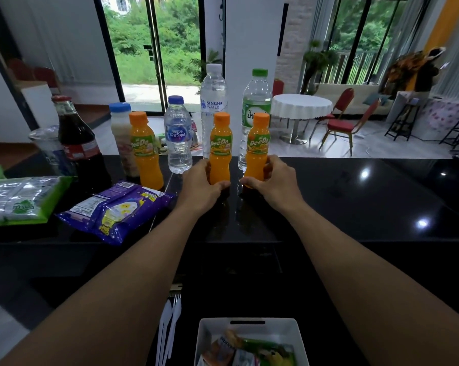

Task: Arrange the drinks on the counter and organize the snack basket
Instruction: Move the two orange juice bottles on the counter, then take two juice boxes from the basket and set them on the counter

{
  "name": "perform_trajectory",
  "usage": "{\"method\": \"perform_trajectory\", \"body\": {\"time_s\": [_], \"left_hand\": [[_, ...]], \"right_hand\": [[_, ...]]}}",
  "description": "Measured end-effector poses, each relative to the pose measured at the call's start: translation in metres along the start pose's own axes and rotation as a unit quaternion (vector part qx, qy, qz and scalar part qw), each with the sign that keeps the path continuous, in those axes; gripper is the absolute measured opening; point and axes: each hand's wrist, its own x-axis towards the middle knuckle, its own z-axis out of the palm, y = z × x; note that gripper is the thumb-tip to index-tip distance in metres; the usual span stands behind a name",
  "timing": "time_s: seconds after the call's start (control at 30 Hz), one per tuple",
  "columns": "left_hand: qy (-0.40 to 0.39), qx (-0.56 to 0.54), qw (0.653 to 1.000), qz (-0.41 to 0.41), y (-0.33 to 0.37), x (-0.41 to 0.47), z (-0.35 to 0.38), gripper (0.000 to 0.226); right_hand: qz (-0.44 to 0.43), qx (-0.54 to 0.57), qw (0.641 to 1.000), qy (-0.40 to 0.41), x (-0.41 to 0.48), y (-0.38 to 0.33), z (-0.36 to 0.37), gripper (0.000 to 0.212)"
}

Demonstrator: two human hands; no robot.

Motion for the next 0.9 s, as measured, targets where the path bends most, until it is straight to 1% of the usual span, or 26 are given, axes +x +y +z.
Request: {"method": "perform_trajectory", "body": {"time_s": [0.2,0.37,0.43,0.53,0.57,0.6,0.67,0.73,0.8,0.87,0.9], "left_hand": [[-0.014,0.020,1.000,-0.008,0.002,0.000,-0.001,0.070],[-0.019,0.040,0.999,-0.014,0.007,-0.016,-0.006,0.088],[-0.002,0.068,0.998,0.001,0.010,-0.029,-0.010,0.079],[0.014,0.118,0.992,0.032,0.016,-0.055,-0.016,0.054],[0.026,0.139,0.989,0.052,0.018,-0.065,-0.018,0.047],[0.047,0.161,0.982,0.089,0.018,-0.077,-0.020,0.039],[0.101,0.186,0.957,0.200,0.016,-0.105,-0.021,0.026],[0.120,0.192,0.930,0.290,0.008,-0.137,-0.020,0.023],[0.092,0.209,0.911,0.344,-0.010,-0.170,-0.012,0.024],[0.047,0.229,0.903,0.360,-0.033,-0.202,-0.001,0.025],[0.019,0.237,0.904,0.354,-0.046,-0.216,0.005,0.025]], "right_hand": [[0.008,-0.011,1.000,-0.002,0.001,0.000,0.000,0.069],[0.026,-0.014,0.999,-0.012,-0.007,-0.006,-0.006,0.080],[0.024,-0.006,1.000,0.009,-0.018,-0.010,-0.011,0.077],[0.025,-0.012,0.998,0.061,-0.040,-0.019,-0.021,0.061],[0.019,-0.010,0.996,0.083,-0.049,-0.023,-0.025,0.054],[-0.005,-0.002,0.994,0.112,-0.060,-0.026,-0.029,0.045],[-0.092,0.015,0.980,0.176,-0.089,-0.031,-0.034,0.025],[-0.181,0.026,0.960,0.212,-0.128,-0.027,-0.036,0.017],[-0.228,0.048,0.951,0.203,-0.172,-0.012,-0.030,0.017],[-0.216,0.051,0.962,0.160,-0.215,0.007,-0.020,0.017],[-0.188,0.037,0.973,0.125,-0.237,0.018,-0.013,0.016]]}}
